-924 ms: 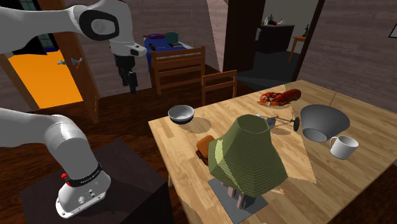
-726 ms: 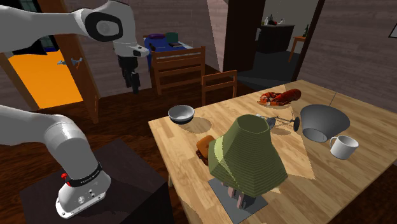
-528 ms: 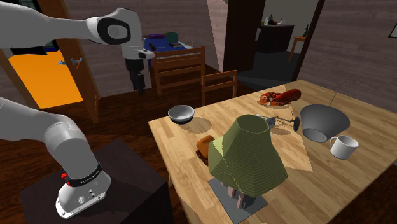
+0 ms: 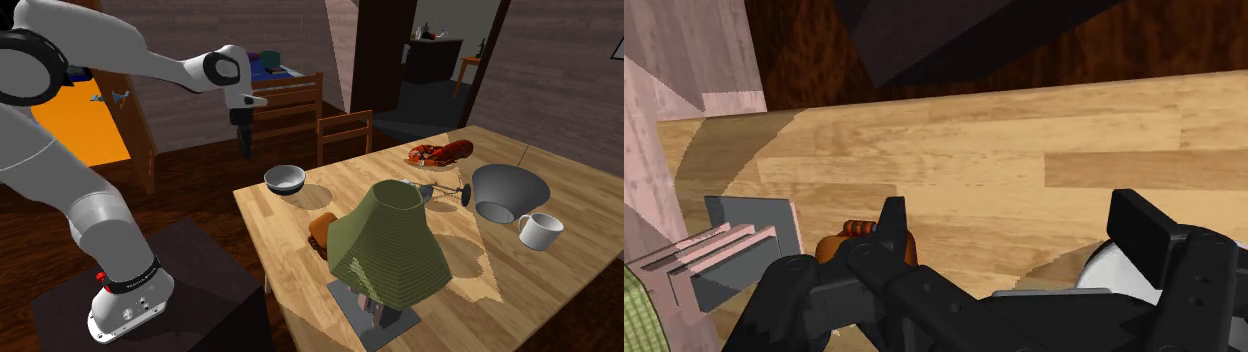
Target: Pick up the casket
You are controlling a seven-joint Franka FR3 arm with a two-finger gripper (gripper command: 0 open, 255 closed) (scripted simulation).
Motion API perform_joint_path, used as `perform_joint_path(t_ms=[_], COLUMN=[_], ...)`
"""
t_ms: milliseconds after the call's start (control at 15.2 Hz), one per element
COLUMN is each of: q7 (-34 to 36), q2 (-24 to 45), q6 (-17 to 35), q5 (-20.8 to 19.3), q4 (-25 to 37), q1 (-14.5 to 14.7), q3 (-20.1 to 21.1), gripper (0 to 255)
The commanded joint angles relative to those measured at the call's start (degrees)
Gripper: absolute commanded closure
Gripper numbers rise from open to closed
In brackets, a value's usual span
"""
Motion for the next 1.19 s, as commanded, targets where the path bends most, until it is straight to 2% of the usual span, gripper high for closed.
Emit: perform_joint_path(t_ms=[0,264,528,1122], q7=[5.15,14.04,21.32,30.20], q2=[5.76,17.16,28.37,52.72], q6=[-0.15,-2.71,-7.03,-19.46], q5=[-3.62,-10.76,-17.16,-27.26], q4=[2.77,9.77,18.06,41.33], q1=[-0.79,-1.48,-1.16,0.47], q3=[1.29,1.88,0.55,-7.00], gripper=[0,0,0,0])
